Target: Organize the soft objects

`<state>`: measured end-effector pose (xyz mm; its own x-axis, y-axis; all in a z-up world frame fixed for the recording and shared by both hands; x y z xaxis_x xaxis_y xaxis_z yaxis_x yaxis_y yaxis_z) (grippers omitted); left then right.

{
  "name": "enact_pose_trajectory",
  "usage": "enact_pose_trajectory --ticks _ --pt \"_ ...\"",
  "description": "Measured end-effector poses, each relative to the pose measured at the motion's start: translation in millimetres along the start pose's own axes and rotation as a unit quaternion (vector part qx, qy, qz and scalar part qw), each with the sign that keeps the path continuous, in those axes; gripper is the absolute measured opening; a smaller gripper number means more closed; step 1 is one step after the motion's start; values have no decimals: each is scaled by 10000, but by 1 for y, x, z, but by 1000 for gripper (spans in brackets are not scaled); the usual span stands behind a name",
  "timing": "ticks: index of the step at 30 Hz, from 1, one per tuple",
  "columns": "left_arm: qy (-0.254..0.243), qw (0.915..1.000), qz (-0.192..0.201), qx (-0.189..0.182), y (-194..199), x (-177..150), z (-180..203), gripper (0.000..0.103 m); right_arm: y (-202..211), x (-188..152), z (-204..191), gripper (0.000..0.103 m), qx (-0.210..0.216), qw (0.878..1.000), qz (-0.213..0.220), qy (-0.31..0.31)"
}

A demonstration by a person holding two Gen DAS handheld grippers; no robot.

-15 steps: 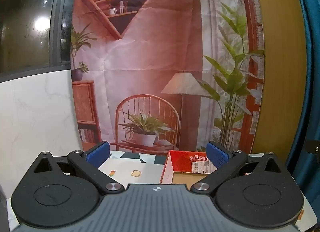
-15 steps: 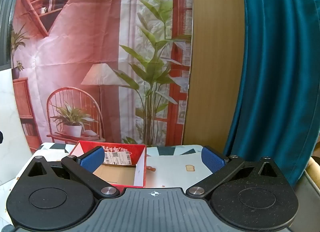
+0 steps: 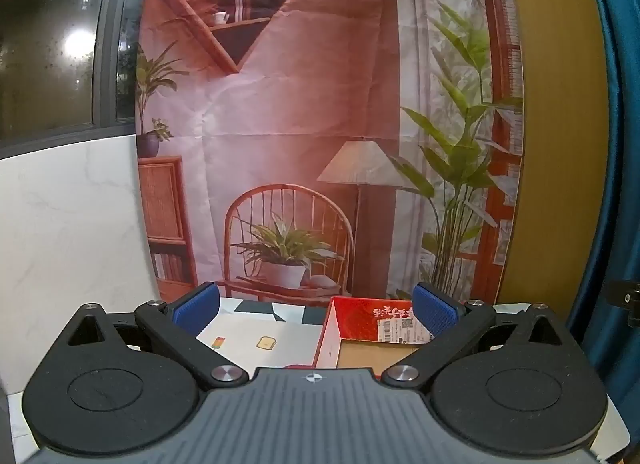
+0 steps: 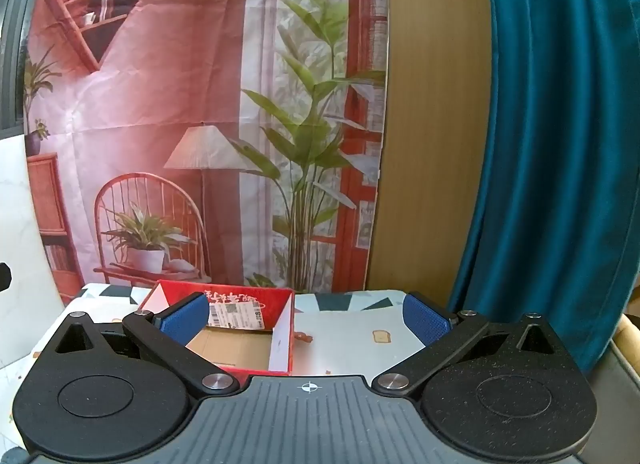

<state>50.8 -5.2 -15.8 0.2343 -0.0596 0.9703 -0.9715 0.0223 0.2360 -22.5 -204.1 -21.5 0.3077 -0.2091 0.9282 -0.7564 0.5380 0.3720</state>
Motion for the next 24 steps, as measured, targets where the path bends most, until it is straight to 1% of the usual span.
enact_pose_trajectory --ticks 24 --pt "10 10000 42 45 0 0 -5 103 -1 1 1 103 0 10000 -16 -9"
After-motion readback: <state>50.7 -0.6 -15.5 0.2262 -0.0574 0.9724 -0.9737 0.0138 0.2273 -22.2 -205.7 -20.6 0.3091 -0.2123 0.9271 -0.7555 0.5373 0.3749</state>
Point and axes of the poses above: each gripper's, at about its wrist camera, not at the fingertips, and y roughly against the way its jaws point, z to its right, x to its top, the point moved 5 cm from there along -y, roughly the way its jaws point, and after that the axes turned 4 degrees about z, right-handed, at the moved point
